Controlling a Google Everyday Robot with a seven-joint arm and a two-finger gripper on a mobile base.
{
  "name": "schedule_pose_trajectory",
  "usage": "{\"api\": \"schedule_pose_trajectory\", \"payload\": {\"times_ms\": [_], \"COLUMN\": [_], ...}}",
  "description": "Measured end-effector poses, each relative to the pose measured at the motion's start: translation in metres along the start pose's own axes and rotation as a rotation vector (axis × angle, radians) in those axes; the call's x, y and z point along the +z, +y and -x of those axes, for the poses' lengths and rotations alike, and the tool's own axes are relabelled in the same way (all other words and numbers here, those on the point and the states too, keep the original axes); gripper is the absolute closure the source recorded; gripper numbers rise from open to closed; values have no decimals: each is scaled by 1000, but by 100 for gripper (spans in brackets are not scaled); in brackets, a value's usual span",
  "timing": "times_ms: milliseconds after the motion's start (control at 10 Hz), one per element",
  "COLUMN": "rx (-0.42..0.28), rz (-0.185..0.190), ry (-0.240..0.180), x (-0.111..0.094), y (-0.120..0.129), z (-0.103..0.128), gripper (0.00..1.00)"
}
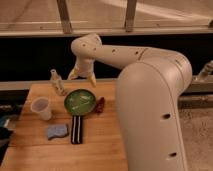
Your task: Place the pepper in the ceramic bowl
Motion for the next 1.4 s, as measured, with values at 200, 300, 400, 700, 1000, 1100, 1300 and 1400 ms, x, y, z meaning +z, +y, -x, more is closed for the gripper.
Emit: {"api": "schedule_pose_trajectory", "payload": {"times_ms": [200, 300, 400, 700, 1000, 1100, 1300, 1400], "rx": [53, 79, 96, 185, 241, 253, 251, 251], "rz": [0, 1, 5, -12, -63, -95, -104, -103], "ry": [4, 3, 2, 7, 2, -12, -15, -15], "x": [2, 3, 3, 17, 30, 31, 32, 32], "y": [-28, -38, -44, -87, -121, -132, -130, -130], "z": [1, 1, 1, 3, 5, 7, 6, 6], "gripper": [20, 20, 20, 20, 20, 20, 20, 20]}}
